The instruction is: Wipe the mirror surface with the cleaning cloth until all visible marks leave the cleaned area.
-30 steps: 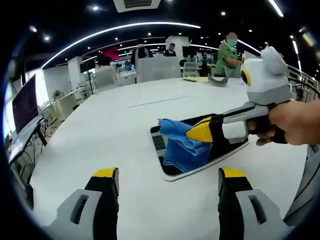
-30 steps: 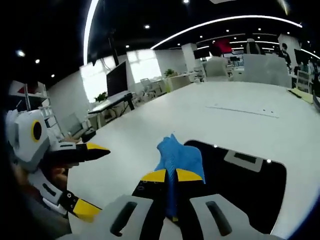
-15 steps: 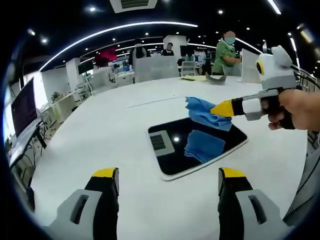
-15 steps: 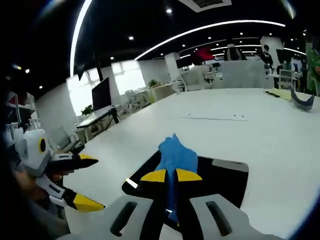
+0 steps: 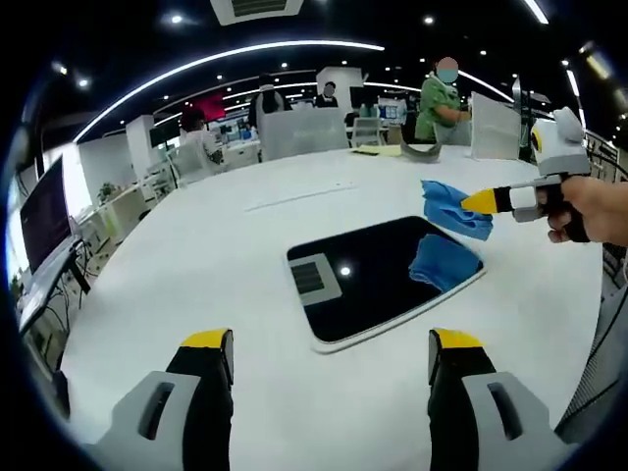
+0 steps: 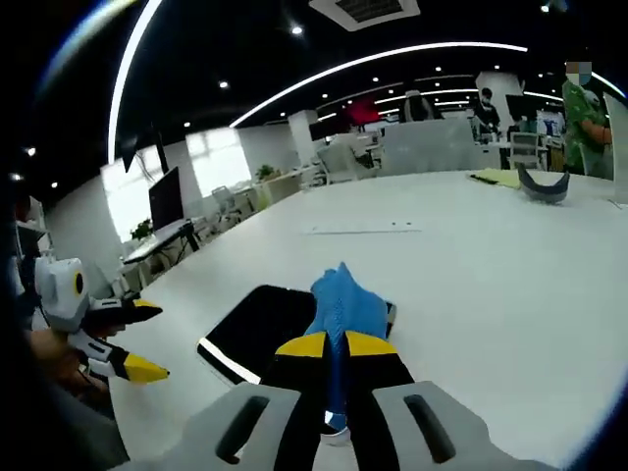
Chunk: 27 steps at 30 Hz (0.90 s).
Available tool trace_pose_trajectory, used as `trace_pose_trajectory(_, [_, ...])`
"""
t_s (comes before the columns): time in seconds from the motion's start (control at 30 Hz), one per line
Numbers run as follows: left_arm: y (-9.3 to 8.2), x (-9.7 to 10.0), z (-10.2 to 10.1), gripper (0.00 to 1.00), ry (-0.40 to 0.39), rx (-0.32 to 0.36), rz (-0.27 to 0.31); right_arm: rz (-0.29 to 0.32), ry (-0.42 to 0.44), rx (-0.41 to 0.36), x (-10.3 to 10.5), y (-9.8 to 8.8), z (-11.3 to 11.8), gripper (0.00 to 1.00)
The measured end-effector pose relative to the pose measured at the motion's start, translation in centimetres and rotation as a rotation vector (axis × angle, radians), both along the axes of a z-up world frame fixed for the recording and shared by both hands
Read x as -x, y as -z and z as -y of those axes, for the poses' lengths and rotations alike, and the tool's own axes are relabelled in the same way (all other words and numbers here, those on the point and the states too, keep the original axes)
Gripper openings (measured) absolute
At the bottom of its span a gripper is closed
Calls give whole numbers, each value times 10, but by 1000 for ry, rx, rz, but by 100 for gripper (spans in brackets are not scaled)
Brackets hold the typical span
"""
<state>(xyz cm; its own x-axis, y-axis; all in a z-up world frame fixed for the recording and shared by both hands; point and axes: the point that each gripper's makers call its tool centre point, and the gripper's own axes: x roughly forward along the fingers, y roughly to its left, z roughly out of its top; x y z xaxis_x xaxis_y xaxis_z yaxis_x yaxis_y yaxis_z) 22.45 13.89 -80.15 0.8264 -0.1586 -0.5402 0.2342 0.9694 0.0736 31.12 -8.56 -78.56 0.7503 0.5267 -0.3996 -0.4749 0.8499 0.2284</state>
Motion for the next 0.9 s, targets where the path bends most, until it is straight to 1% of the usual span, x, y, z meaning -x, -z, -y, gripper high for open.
trace_pose_trajectory(0.13, [1,0,0,82,3,-4,-2,3,36,48,-3,5,26,1])
trace_pose_trajectory(0.27, [2,-1,0,82,3,-7,-4,0,90,142,-10,16,66,1])
trace_pose_trajectory(0.4, [3,0,0,82,6,-12,-8,-23,131,184,-16,29,96,1])
trace_pose_trajectory(0.47, [4,0,0,82,5,-11,-10,-28,146,189,-14,30,98,1])
trace_pose_trajectory(0.57, [5,0,0,81,4,-14,-14,-36,153,198,-9,32,94,1])
trace_pose_trajectory(0.63, [6,0,-1,81,4,-16,-16,-46,150,209,-6,35,88,1])
trace_pose_trajectory(0.73, [8,0,-3,81,1,-20,-19,-78,139,195,-5,45,81,3])
trace_pose_trajectory(0.8, [8,1,-4,81,-3,-19,-22,-73,141,187,-6,46,80,5])
trace_pose_trajectory(0.83, [8,1,-4,81,-4,-19,-22,-67,146,167,-9,46,80,6])
trace_pose_trajectory(0.9, [8,2,-5,81,-9,-19,-23,-57,155,156,-12,44,81,6])
